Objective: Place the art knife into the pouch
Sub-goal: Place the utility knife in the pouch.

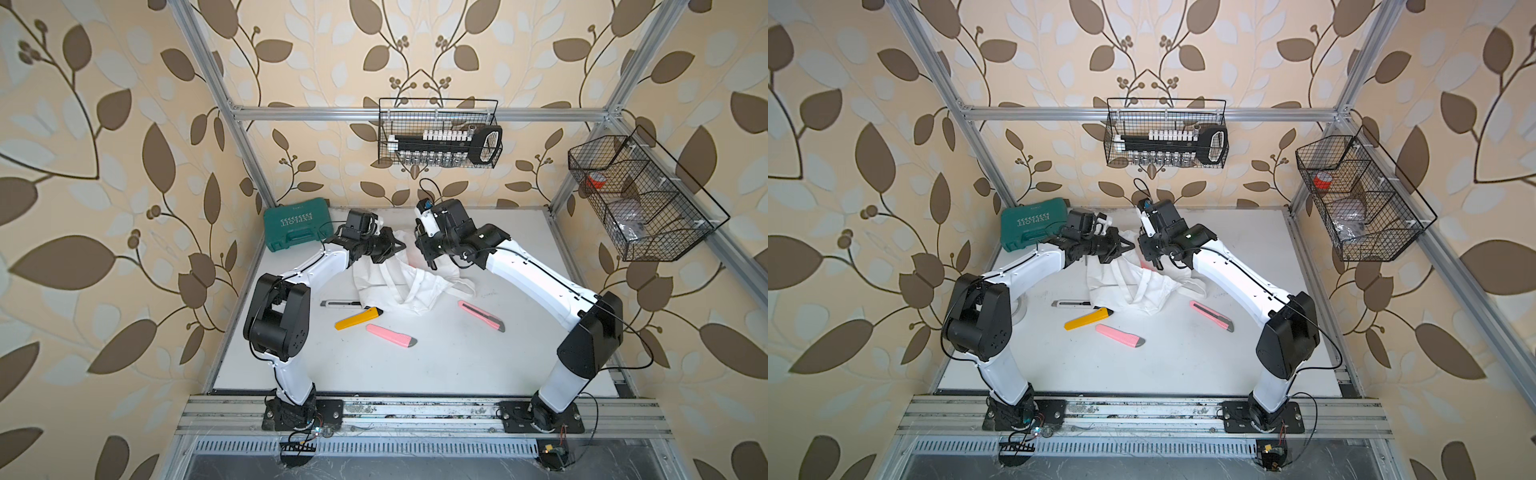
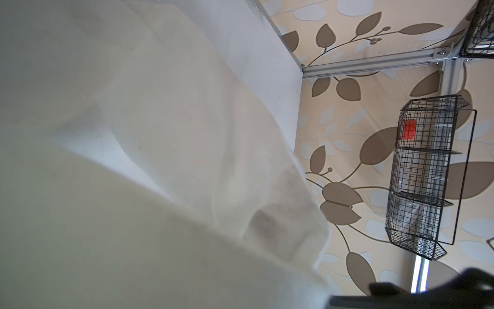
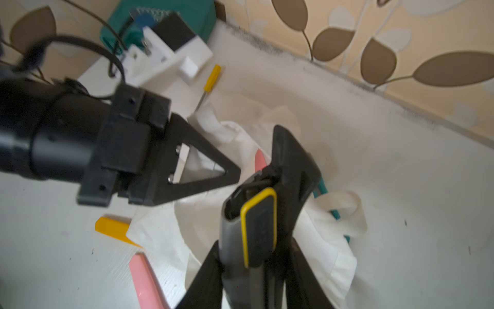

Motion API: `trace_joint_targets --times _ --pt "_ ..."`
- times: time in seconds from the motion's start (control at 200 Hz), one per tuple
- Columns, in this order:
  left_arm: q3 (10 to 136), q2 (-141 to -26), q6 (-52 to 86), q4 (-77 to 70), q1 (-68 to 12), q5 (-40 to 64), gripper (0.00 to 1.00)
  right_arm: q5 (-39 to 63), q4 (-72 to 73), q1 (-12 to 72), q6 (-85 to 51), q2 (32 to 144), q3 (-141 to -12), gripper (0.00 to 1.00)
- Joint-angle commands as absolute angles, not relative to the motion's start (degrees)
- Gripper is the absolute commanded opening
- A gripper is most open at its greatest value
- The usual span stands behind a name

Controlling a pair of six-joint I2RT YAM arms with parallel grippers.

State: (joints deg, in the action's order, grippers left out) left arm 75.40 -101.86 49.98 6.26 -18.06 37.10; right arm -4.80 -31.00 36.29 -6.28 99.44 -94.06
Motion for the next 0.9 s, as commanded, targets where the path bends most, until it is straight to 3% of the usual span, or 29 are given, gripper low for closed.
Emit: trace_joint_targets --times 0.0,0.305,0.46,0.595,0.765,0.895 --pt "77.5 -102.1 49.4 7.1 -18.6 37.9 0.00 -6.4 -19.5 36.4 -2.7 100.1 -90.4 0.26" --pt "77.7 -102.5 49.4 6.7 -18.6 38.0 0.00 -7.5 -8.0 35.6 -2.5 103.6 -82.1 0.28" --pt "77.6 -102.7 49.4 6.4 -18.6 38.2 0.00 -7.1 -11.6 35.6 -2.5 104.7 -82.9 0.48" --pt "77.7 -102.9 49.4 6.4 -18.5 38.2 0.00 -7.8 -12.7 35.0 -3.1 97.9 -78.2 0.61" --pt "78.0 -103.4 49.4 6.4 -18.5 38.2 0.00 -8.5 -22.7 34.6 -4.1 86.6 -74.4 0.62" --pt "78.2 -103.7 49.4 6.6 -18.5 38.1 0.00 -0.3 -28.2 35.9 -5.9 76.5 -67.0 0.62"
